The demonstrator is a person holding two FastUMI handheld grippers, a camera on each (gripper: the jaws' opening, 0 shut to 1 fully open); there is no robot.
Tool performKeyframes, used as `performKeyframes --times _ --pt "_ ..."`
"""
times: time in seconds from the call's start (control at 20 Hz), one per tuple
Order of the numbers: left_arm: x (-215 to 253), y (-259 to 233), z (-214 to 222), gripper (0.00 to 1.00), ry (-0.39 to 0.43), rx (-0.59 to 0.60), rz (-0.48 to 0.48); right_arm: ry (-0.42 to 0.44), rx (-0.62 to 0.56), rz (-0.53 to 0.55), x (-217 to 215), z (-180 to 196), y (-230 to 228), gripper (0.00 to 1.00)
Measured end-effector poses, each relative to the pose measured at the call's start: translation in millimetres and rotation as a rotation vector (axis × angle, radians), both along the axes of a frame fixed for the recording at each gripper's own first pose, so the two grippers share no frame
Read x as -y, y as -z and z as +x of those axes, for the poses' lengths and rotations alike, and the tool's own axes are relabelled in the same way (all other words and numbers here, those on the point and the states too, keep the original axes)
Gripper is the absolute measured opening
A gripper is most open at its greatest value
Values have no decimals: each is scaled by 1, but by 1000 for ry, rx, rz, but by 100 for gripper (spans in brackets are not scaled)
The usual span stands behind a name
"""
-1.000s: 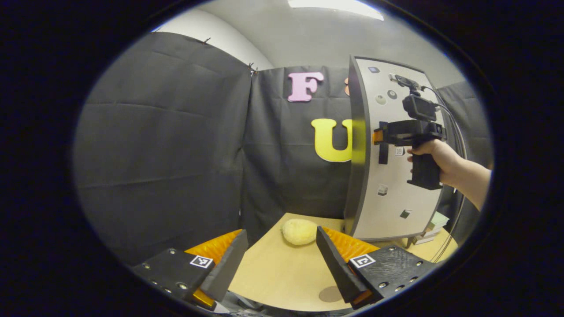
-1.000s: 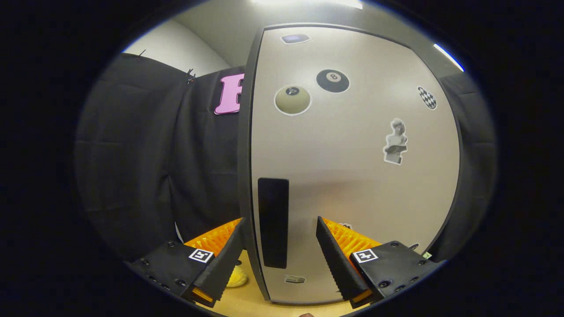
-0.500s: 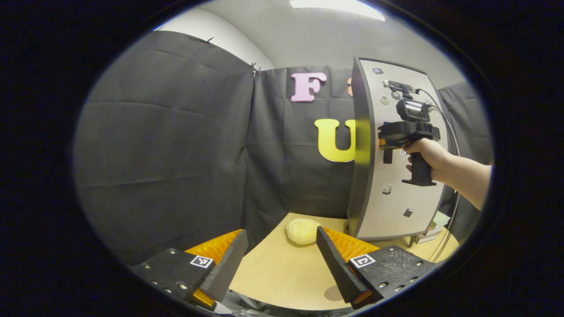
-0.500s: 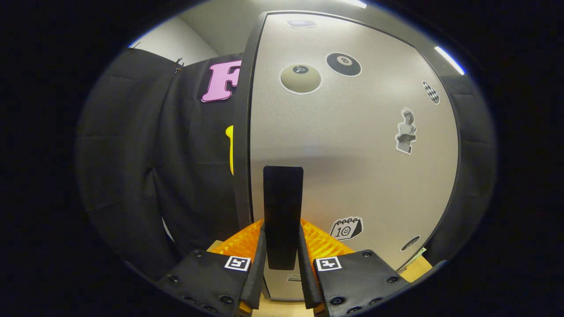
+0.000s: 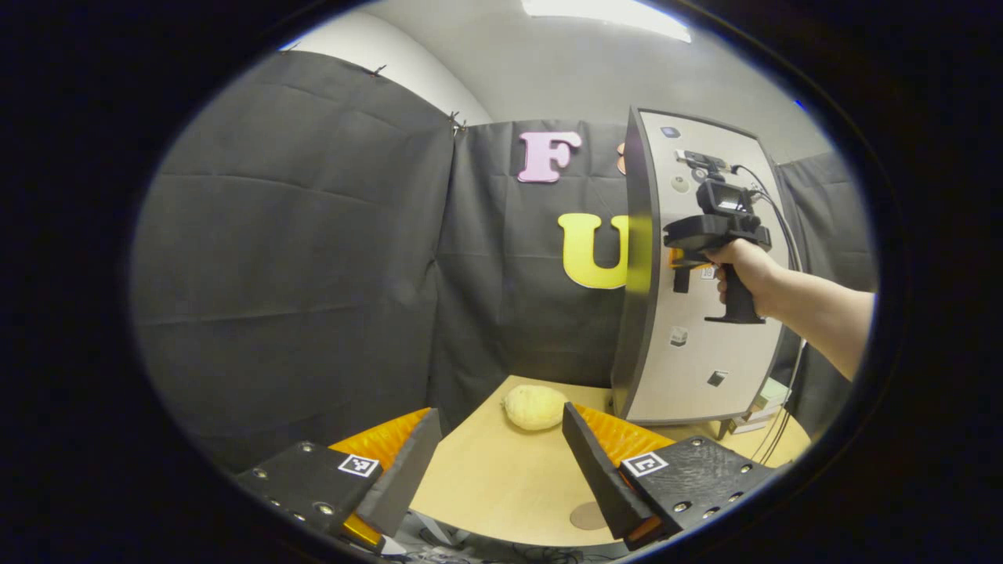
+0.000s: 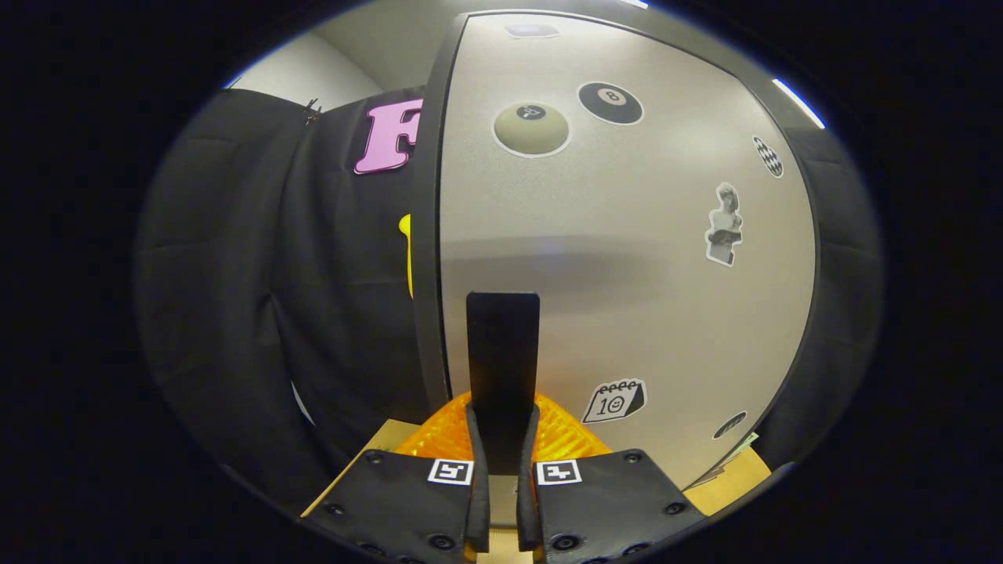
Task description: Open the cabinet door with the right hand, grasp the bottle in the cabinet with the left hand and place it on the coaster, then close the cabinet door with the right hand.
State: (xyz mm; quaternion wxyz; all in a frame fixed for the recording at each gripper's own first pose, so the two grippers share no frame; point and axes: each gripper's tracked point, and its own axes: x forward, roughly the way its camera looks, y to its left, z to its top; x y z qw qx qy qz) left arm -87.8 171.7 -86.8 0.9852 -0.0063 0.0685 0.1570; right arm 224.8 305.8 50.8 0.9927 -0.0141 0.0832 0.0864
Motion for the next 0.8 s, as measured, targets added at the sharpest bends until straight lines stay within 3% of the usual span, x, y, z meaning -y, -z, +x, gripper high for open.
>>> performKeyframes --times 0.1,0.15,0.5,0.8 --pt "1 -3 2 96 -2 8 2 -24 2 -2 0 -5 -1 10" --pt "1 -4 3 96 -3 9 4 -34 3 7 0 -8 -1 13" --pt "28 -5 -1 96 12 15 -32 -121 8 11 5 -35 -4 10" --pt "63 -18 -25 96 -13 22 18 -205 13 16 13 -51 -5 6"
